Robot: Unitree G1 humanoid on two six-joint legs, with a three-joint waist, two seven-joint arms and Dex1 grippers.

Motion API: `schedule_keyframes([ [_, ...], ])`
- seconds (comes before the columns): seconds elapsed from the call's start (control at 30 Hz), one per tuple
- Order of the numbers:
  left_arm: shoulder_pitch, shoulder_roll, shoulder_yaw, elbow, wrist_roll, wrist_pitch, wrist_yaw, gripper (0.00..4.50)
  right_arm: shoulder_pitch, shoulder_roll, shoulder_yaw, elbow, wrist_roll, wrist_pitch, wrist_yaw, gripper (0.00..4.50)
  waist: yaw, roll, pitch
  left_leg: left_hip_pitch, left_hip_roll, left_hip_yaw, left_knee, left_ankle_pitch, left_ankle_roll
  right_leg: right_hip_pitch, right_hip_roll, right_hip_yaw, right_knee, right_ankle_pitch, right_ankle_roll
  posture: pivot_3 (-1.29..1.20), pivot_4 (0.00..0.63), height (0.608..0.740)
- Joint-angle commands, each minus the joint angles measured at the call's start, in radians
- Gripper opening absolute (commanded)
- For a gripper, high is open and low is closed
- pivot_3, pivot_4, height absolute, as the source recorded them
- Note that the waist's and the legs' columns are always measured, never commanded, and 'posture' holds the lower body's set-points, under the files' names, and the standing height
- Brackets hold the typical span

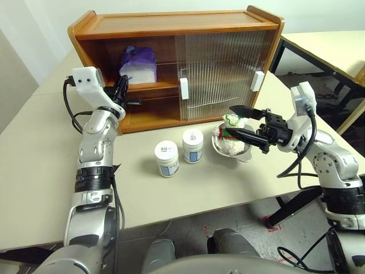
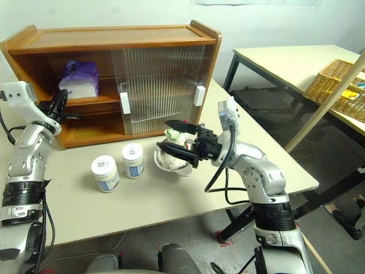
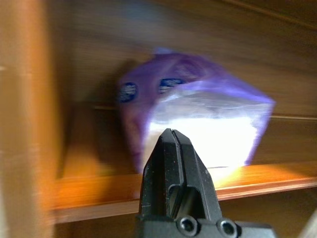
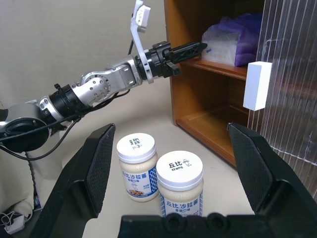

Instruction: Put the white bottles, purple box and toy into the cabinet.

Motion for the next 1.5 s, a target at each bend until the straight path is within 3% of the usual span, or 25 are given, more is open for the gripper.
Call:
schedule_keyframes([
  [0.03,-0.015,0.01,-0.019,-0.026,-0.003,-0.021,-0.055,0.02,0.001,0.001,0.002,-0.011,-0.01,-0.005,-0.002,4.5,0.0,0.0,0.0,0.0,0.0,0.0,0.0,0.0,0.0,0.0,0.0,0.0,0.0,0.0,0.0,-0.11,0.0,0.74],
  [0.4,-0.034,0.092,-0.048,-0.106,-0.064,-0.037,-0.287,0.02,-0.017,0.003,0.01,0.01,-0.016,-0.008,0.01,4.5,0.002,-0.001,0.0,0.0,0.0,0.0,0.0,0.0,0.0,0.0,0.0,0.0,0.0,0.0,0.0,-0.09,0.0,0.74],
  [0.43,-0.03,0.098,-0.049,-0.115,-0.063,-0.039,-0.295,0.19,-0.02,0.003,0.011,0.013,-0.017,-0.008,0.01,4.5,0.003,0.0,0.0,0.0,0.0,0.0,0.0,0.0,0.0,0.0,0.0,0.0,0.0,0.0,0.0,-0.09,0.0,0.74],
  [0.5,0.005,0.115,-0.044,-0.156,-0.111,-0.011,-0.365,0.58,-0.026,0.004,0.012,0.014,-0.017,-0.007,0.011,4.5,0.003,0.0,0.0,0.0,0.0,0.0,0.0,0.0,0.0,0.0,0.0,0.0,0.0,0.0,0.0,-0.09,0.0,0.74],
  [0.77,0.191,0.279,-0.027,-0.286,-0.327,0.176,-0.706,3.43,-0.028,0.003,0.012,0.027,-0.022,-0.013,0.021,4.5,0.001,0.0,0.0,0.0,0.0,0.0,-0.003,-0.002,-0.004,-0.001,0.0,0.0,0.0,-0.001,-0.001,-0.08,0.0,0.74],
  [0.87,0.26,0.342,-0.01,-0.292,-0.335,0.157,-0.805,4.46,-0.029,0.004,0.011,0.03,-0.025,-0.013,0.024,4.5,0.003,0.0,0.0,-0.001,0.0,-0.001,-0.002,-0.002,-0.004,-0.004,0.0,0.0,0.0,0.0,-0.003,-0.08,0.0,0.74],
  [1.03,0.382,0.401,0.033,-0.293,-0.396,0.147,-0.983,4.46,-0.03,0.003,0.009,0.032,-0.027,-0.013,0.027,4.5,0.002,0.0,0.0,-0.001,0.001,-0.003,-0.003,-0.005,-0.008,-0.007,0.0,0.0,0.0,-0.001,-0.006,-0.08,0.0,0.74],
  [1.27,0.517,0.435,0.054,-0.289,-0.412,0.127,-1.138,4.46,-0.033,0.004,0.01,0.036,-0.029,-0.013,0.031,4.5,0.001,0.001,0.0,-0.002,0.002,-0.005,-0.003,-0.009,-0.016,-0.012,0.0,0.001,0.005,0.0,-0.022,-0.08,0.0,0.74],
  [1.5,0.592,0.395,0.015,-0.246,-0.344,0.045,-1.161,4.46,-0.037,0.001,0.009,0.029,-0.025,-0.004,0.028,4.5,0.001,0.002,0.0,-0.001,0.003,-0.006,-0.006,-0.01,-0.017,-0.014,-0.001,0.003,0.005,-0.002,-0.025,-0.08,0.0,0.74],
])
